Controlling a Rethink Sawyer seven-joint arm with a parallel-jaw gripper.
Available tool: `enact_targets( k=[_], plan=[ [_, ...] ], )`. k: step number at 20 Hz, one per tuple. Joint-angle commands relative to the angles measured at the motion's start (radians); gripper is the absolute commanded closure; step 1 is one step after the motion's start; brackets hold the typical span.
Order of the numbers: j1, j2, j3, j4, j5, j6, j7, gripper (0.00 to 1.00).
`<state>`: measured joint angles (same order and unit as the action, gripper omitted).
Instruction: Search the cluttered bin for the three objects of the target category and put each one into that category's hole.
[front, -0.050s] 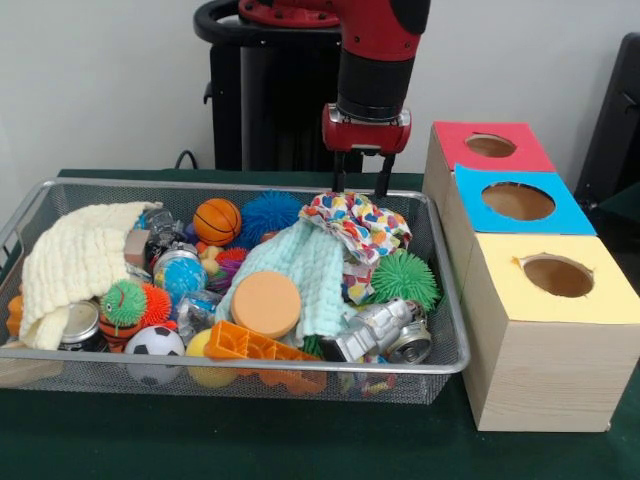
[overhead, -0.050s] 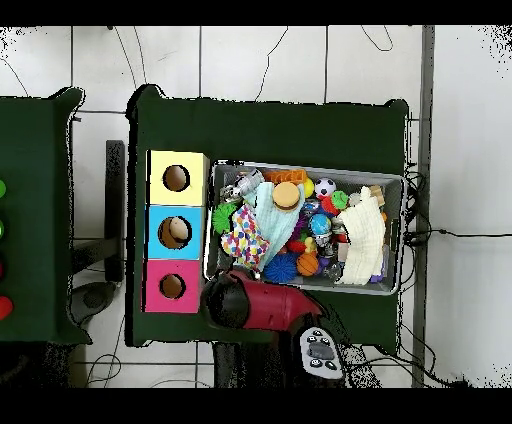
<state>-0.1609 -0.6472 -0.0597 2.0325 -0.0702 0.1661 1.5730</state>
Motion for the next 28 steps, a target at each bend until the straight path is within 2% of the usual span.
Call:
enact_targets(
  k=[1, 6, 11, 16, 23, 28],
  plan=[
    [-0.047, -0.015, 0.052, -0.119, 0.02, 0.012, 0.131, 0.0],
    [-0.032, -0.06, 0.051, -0.125, 0.043, 0.08, 0.142, 0.0],
    [-0.033, -0.058, 0.051, -0.128, 0.045, 0.064, 0.152, 0.0],
    [-0.061, -0.072, 0.101, -0.086, 0.067, 0.017, 0.182, 0.0],
    [-0.036, -0.117, 0.08, -0.085, 0.094, 0.105, 0.176, 0.0],
    [-0.036, -0.123, 0.084, -0.091, 0.107, 0.113, 0.173, 0.0]
  ],
)
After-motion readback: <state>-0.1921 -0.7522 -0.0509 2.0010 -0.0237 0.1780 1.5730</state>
